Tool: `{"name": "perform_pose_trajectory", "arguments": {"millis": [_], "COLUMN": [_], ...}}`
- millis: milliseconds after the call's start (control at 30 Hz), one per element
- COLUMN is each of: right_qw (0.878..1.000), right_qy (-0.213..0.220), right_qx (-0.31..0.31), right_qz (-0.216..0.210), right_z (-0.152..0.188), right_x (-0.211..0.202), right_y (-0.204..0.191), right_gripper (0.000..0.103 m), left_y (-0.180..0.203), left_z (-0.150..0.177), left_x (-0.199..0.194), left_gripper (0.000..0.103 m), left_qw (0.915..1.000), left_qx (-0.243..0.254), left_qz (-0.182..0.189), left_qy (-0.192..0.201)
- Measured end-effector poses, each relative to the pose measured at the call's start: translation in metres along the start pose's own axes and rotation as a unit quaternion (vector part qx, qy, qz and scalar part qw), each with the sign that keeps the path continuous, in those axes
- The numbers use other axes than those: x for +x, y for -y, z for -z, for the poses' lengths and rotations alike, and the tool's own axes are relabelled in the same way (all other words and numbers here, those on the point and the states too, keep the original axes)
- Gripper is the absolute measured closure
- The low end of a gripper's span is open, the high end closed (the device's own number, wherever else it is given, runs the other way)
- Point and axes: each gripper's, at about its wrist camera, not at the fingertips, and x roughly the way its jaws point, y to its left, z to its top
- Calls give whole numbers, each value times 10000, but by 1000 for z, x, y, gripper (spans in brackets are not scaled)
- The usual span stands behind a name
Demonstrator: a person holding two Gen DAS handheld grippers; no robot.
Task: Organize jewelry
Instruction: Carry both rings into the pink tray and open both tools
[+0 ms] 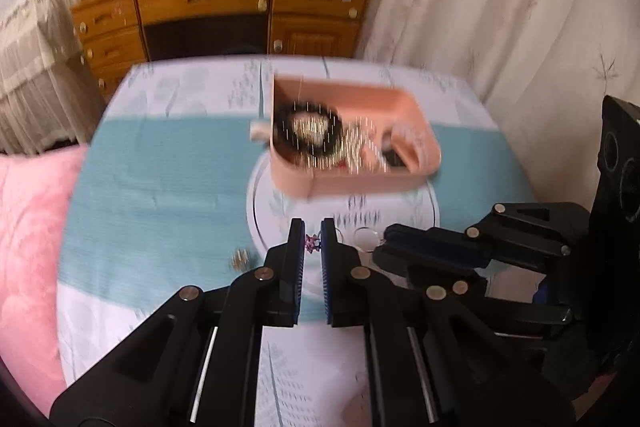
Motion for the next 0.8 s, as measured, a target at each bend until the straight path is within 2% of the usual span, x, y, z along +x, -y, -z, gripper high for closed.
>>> {"name": "perform_pose_trajectory", "arguments": {"millis": [167, 333, 433, 633, 667, 700, 733, 767, 800], "right_qw": [9984, 9942, 9907, 9838, 9827, 9813, 9800, 9791, 9790], "right_qy": [422, 632, 683, 781, 796, 774, 754, 767, 797], "right_qx": [246, 557, 811, 1285, 1360, 1461, 1556, 1598, 1573], "right_qz": [274, 666, 855, 975, 978, 982, 981, 997, 1025], "right_z": [-23, -42, -46, -48, -47, -45, -43, -41, -40], "right_x": [-16, -29, -35, -31, -30, -26, -26, -24, -22], "right_y": [19, 44, 61, 94, 98, 103, 107, 110, 111], "right_gripper": [95, 95, 95, 95, 87, 75, 55, 50, 51], "left_y": [0, 2, 4, 11, 11, 12, 12, 12, 12], "left_z": [-29, -56, -67, -75, -76, -77, -77, -77, -77], "left_x": [-10, -8, 1, 32, 39, 45, 48, 51, 54], "left_gripper": [97, 97, 97, 97, 95, 94, 92, 81, 61], "left_qw": [9980, 9949, 9940, 9941, 9949, 9959, 9960, 9959, 9958], "left_qx": [-12, -79, -115, -318, -356, -416, -472, -517, -552], "left_qz": [-138, -142, 91, 239, 266, 148, -27, -210, -329], "left_qy": [618, 993, 1080, 1012, 909, 792, 752, 715, 659]}}
